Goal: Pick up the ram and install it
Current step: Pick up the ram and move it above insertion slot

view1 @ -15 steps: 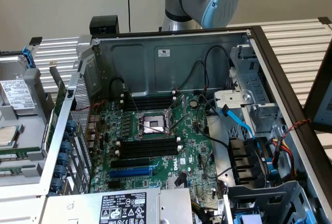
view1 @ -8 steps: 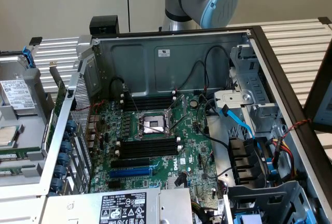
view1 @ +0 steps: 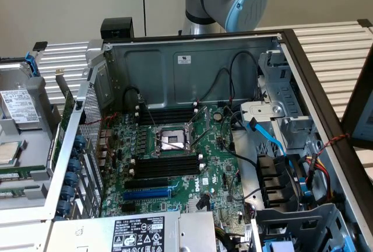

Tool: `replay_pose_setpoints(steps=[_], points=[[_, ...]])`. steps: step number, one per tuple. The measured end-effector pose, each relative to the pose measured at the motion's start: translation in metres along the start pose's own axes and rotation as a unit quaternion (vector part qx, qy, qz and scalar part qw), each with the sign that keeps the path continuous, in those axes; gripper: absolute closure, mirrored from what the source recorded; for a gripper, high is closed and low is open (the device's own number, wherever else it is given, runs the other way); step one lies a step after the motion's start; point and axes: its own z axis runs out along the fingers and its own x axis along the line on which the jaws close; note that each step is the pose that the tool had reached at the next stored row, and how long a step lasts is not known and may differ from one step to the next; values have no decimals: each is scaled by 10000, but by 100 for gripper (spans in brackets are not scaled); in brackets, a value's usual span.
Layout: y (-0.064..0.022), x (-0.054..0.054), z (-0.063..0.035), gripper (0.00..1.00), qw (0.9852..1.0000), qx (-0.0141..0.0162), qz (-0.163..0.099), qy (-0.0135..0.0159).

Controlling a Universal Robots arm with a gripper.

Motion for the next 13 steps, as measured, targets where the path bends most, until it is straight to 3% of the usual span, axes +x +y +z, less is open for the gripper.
replay_pose_setpoints(steps=[3, 7, 13], points=[[0, 3, 10, 90, 9997, -7, -225, -2], [0, 3, 22, 90, 9983, -39, -587, -2], [0, 3, 35, 90, 9935, -69, -1134, -5]])
